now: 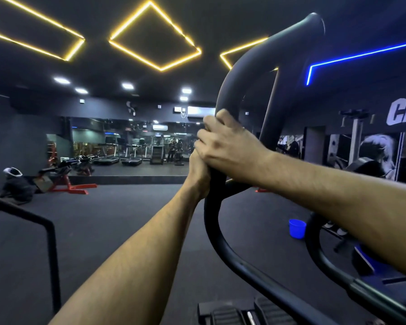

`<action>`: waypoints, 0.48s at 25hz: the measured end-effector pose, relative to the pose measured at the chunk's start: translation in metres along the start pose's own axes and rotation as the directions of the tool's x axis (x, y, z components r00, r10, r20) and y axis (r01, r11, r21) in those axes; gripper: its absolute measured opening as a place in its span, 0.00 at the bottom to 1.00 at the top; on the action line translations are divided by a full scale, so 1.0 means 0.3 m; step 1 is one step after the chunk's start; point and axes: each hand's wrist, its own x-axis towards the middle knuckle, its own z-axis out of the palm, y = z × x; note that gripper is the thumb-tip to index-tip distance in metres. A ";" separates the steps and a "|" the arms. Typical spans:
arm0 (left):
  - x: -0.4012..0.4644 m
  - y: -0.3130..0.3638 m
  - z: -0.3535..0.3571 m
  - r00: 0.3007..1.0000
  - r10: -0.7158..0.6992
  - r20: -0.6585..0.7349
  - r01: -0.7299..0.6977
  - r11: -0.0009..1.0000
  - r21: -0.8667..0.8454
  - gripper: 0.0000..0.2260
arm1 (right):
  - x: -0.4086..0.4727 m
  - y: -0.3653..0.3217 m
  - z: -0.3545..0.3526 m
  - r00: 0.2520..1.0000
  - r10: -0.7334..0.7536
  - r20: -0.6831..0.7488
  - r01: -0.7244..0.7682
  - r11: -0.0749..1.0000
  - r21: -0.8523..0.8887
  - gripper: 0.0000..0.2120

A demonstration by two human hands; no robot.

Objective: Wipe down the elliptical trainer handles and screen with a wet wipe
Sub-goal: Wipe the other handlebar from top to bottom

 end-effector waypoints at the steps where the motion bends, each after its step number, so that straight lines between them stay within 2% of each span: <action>1: 0.003 -0.002 -0.002 1.000 -0.012 -0.005 0.012 1.000 -0.027 0.15 | -0.002 -0.001 0.008 1.000 -0.005 -0.025 0.005 1.000 0.027 0.12; 3: 0.002 0.010 -0.015 0.997 -0.069 -0.024 0.066 0.991 -0.113 0.19 | 0.009 0.057 -0.006 0.992 0.024 -0.122 -0.010 0.994 0.113 0.11; 5: 0.011 -0.015 -0.045 0.994 -0.099 0.054 0.108 0.979 -0.176 0.23 | 0.030 0.136 -0.032 0.971 0.125 -0.204 -0.087 0.978 0.188 0.10; 7: -0.013 -0.094 -0.076 0.994 -0.109 0.011 0.109 0.992 -0.061 0.25 | 0.028 0.152 -0.062 0.955 0.258 -0.143 -0.208 0.933 0.293 0.12; 10: -0.062 -0.187 -0.087 0.992 -0.127 0.003 0.127 0.990 0.054 0.24 | -0.012 0.059 -0.055 0.944 0.327 -0.044 -0.289 0.883 0.370 0.08; 12: -0.060 -0.198 -0.080 0.994 -0.105 -0.029 0.108 0.986 0.128 0.20 | -0.038 0.005 -0.035 0.930 0.367 0.034 -0.341 0.820 0.459 0.07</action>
